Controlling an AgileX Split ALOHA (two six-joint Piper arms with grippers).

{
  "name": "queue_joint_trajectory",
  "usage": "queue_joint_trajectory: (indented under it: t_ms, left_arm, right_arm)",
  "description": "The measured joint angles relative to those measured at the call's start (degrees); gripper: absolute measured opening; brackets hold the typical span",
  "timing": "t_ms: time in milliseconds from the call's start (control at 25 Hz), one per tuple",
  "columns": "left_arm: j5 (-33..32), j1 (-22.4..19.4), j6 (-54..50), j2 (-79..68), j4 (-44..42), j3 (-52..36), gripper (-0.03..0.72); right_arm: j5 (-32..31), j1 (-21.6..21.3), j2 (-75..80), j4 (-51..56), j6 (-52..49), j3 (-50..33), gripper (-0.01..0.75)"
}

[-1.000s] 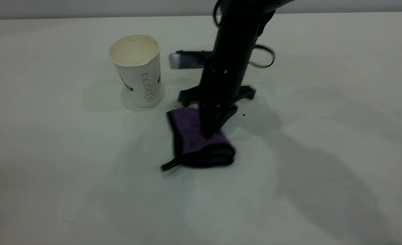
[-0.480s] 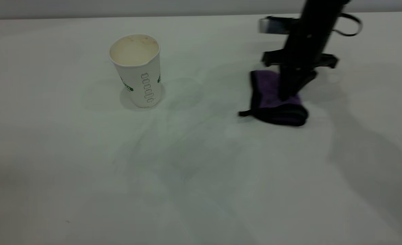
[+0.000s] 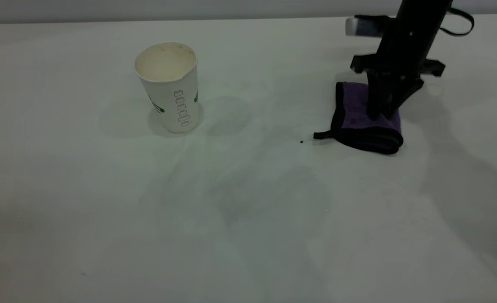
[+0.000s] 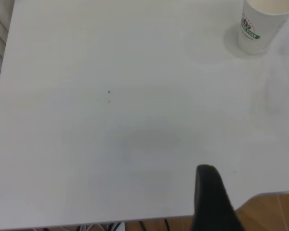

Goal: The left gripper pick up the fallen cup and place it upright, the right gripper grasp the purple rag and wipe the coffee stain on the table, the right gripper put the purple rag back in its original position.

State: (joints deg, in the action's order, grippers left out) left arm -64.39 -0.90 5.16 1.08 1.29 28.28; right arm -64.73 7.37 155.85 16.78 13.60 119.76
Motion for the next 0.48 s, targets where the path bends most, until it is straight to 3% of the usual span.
queue_joint_trajectory:
  t_ms: [200,480]
  left_arm:
    - [0.0,0.0,0.0,0.0,0.0,0.0,0.496]
    - [0.0,0.0,0.0,0.0,0.0,0.0,0.496]
  right_arm:
    - [-3.54,-0.06,-3.65,2.9,0.79,6.37,0.349]
    - [-4.52,-0.06,-12.25,3.84,-0.85,7.06,0.35]
